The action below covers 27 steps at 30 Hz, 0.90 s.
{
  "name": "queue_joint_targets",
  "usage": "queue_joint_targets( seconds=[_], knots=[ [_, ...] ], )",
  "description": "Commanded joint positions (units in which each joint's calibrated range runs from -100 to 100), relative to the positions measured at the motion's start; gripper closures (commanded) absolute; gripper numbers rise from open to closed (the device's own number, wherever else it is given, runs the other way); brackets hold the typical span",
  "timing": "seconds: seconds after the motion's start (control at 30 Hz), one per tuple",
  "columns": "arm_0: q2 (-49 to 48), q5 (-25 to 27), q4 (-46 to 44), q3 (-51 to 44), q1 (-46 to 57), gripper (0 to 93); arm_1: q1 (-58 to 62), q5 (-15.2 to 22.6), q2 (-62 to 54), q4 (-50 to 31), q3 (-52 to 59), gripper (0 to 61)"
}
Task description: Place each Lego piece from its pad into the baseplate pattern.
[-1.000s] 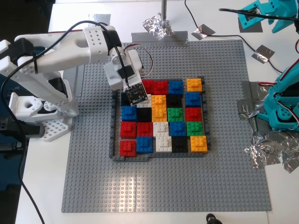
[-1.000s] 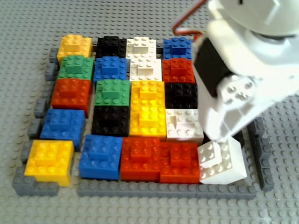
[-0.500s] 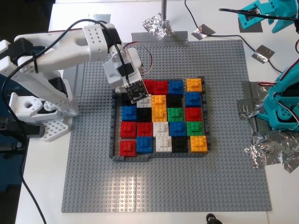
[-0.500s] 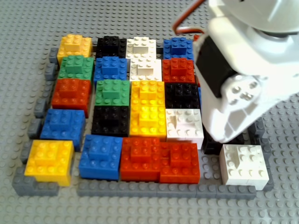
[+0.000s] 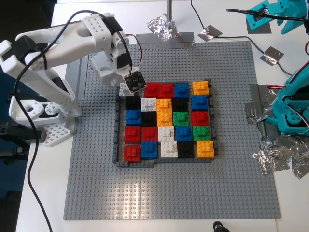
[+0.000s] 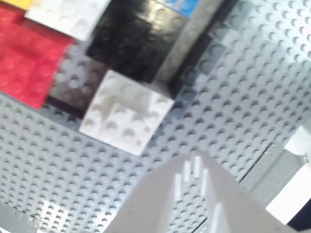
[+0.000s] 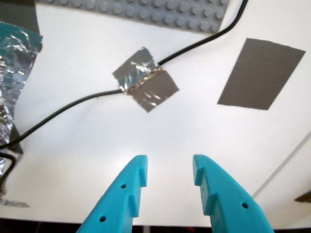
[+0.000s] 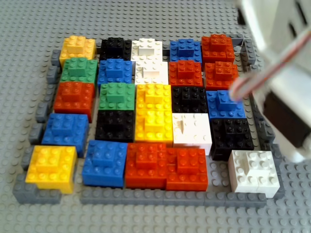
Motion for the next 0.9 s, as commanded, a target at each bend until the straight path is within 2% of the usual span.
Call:
queue_joint_targets(
  seconds=[0.0, 0.07, 0.23, 0.57, 0.87],
  knots=[
    [-1.8, 0.2, 0.0, -0.8, 0.2, 81.5, -1.6, 2.1, -0.1, 0.6, -0.6, 61.2],
    [-1.8, 0.2, 0.0, -0.8, 0.2, 81.5, -1.3, 3.6, 1.4, -0.6, 0.2, 61.2],
    [-1.8, 0.2, 0.0, -0.8, 0.3, 81.5, -0.5, 3.9, 2.7, -3.4, 1.8, 61.2],
    [-1.8, 0.2, 0.0, -0.8, 0.2, 81.5, 0.8, 2.7, 6.2, -8.8, 2.2, 61.2],
    [-1.8, 0.2, 0.0, -0.8, 0.0, 81.5, 4.7, 0.2, 6.5, -13.1, -5.6, 61.2]
  ],
)
